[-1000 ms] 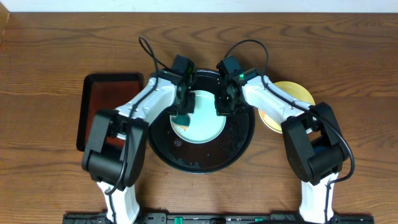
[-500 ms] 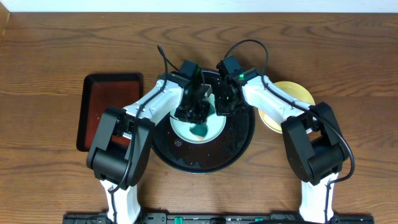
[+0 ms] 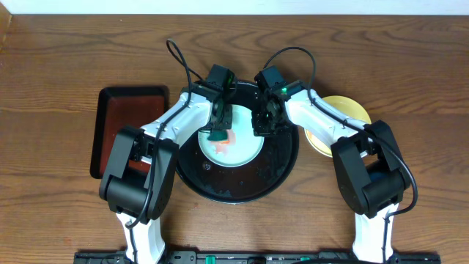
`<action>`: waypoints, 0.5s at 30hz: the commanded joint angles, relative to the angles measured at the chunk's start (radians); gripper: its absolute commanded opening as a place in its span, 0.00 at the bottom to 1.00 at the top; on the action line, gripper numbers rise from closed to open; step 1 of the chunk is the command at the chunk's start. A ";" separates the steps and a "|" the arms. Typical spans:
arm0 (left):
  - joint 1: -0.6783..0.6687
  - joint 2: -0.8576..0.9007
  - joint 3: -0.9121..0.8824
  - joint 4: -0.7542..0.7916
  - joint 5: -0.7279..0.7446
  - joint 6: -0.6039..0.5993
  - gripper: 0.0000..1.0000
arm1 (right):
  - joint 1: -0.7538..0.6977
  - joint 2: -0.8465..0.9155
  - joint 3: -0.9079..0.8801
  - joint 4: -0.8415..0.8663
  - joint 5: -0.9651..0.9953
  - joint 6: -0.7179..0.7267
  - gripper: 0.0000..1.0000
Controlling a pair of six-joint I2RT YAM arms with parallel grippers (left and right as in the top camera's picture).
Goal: Clean dirty plates on tray and stack at the side
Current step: 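Scrub the held pale green plate with the sponge in left gripper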
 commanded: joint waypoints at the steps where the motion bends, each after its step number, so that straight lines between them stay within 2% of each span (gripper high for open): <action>1: 0.038 0.016 -0.012 -0.092 -0.181 -0.008 0.07 | 0.003 0.020 -0.027 -0.010 0.042 0.014 0.01; 5: 0.038 0.016 -0.012 -0.191 0.021 0.179 0.07 | 0.003 0.020 -0.027 -0.010 0.042 0.014 0.01; 7: 0.038 0.016 -0.012 -0.235 0.199 0.319 0.08 | 0.003 0.020 -0.027 -0.010 0.042 0.014 0.01; 9: 0.038 0.016 -0.012 -0.261 0.332 0.408 0.08 | 0.003 0.020 -0.027 -0.010 0.042 0.014 0.01; 12: 0.038 0.016 -0.012 -0.257 0.458 0.465 0.07 | 0.003 0.020 -0.027 -0.010 0.042 0.014 0.01; 15: 0.038 0.016 -0.012 -0.202 0.464 0.463 0.07 | 0.003 0.020 -0.027 -0.011 0.042 0.014 0.01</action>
